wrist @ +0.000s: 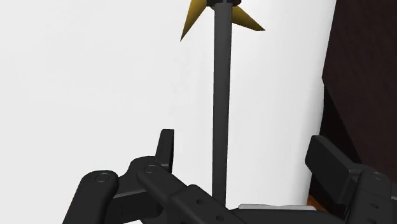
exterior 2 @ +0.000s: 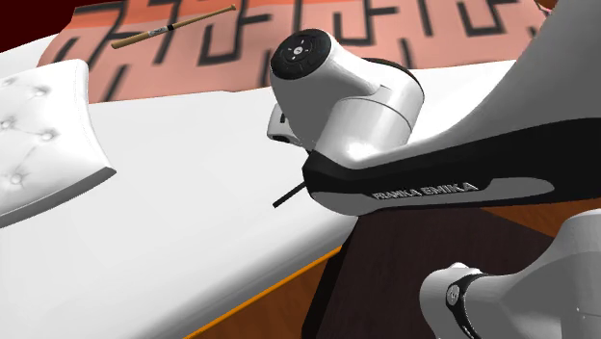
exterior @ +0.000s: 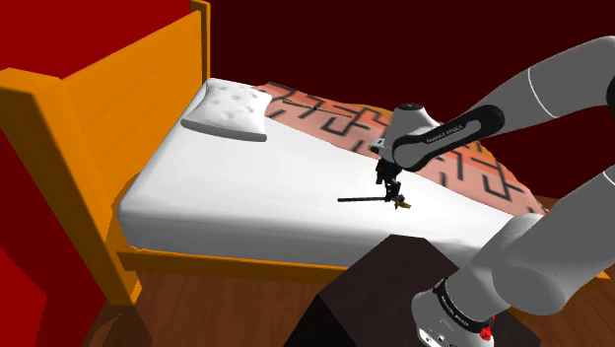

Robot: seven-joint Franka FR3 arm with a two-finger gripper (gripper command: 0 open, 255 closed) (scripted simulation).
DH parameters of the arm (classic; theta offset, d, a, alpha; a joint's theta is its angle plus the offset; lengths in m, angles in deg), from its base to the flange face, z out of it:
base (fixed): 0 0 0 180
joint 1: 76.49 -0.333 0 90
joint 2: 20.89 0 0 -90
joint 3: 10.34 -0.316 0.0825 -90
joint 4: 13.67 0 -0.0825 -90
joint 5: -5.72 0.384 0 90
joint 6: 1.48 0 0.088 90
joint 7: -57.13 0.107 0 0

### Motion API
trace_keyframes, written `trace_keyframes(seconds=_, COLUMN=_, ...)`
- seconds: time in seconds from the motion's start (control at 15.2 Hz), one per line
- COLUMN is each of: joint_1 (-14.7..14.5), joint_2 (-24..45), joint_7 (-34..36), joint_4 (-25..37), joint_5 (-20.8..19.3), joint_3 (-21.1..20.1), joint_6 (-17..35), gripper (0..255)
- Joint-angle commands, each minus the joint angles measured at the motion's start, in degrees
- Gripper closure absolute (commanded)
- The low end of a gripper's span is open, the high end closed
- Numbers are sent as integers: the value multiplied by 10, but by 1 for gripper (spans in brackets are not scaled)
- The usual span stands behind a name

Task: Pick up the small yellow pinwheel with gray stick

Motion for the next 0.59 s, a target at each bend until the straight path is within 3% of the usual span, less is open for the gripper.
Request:
trace_keyframes(seconds=0.0, joint_1=-2, joint_2=41, joint_7=-31, joint_4=7, joint_5=-3, joint_3=2, joint_6=31, gripper=0)
trace_keyframes(seconds=0.53, joint_1=1, joint_2=114, joint_7=-33, joint_4=6, joint_5=14, joint_3=-1, joint_6=102, gripper=0)
